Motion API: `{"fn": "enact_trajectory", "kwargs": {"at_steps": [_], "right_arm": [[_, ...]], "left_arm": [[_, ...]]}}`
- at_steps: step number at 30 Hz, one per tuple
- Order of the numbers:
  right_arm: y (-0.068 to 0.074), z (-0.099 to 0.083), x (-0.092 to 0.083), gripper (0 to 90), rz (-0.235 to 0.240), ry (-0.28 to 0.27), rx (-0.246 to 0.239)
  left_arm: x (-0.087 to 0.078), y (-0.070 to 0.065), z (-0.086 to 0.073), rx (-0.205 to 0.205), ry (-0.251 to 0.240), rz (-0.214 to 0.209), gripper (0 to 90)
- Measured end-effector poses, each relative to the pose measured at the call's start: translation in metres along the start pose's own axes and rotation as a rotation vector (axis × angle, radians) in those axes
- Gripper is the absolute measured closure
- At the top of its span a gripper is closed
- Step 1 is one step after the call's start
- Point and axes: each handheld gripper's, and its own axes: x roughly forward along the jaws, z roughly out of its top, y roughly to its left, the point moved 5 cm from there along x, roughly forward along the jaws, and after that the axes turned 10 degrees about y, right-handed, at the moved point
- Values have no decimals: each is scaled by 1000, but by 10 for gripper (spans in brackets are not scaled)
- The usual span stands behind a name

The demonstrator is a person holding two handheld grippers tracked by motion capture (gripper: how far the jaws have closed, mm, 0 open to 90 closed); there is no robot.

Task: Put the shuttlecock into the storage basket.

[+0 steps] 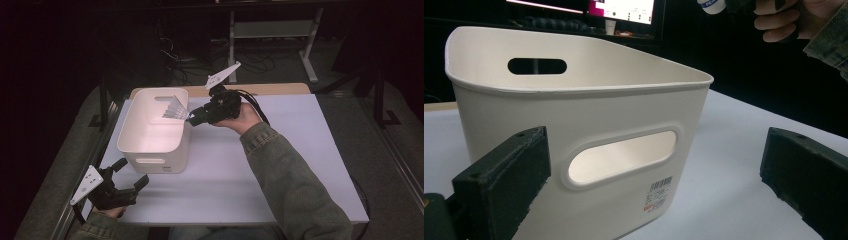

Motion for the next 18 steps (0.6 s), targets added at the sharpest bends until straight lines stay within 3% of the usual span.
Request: {"fn": "enact_trajectory", "kwargs": {"at_steps": [18], "right_arm": [[3, 22, 15, 641, 20, 6, -23]], "left_arm": [[0, 1, 0, 17, -1, -2, 0]]}}
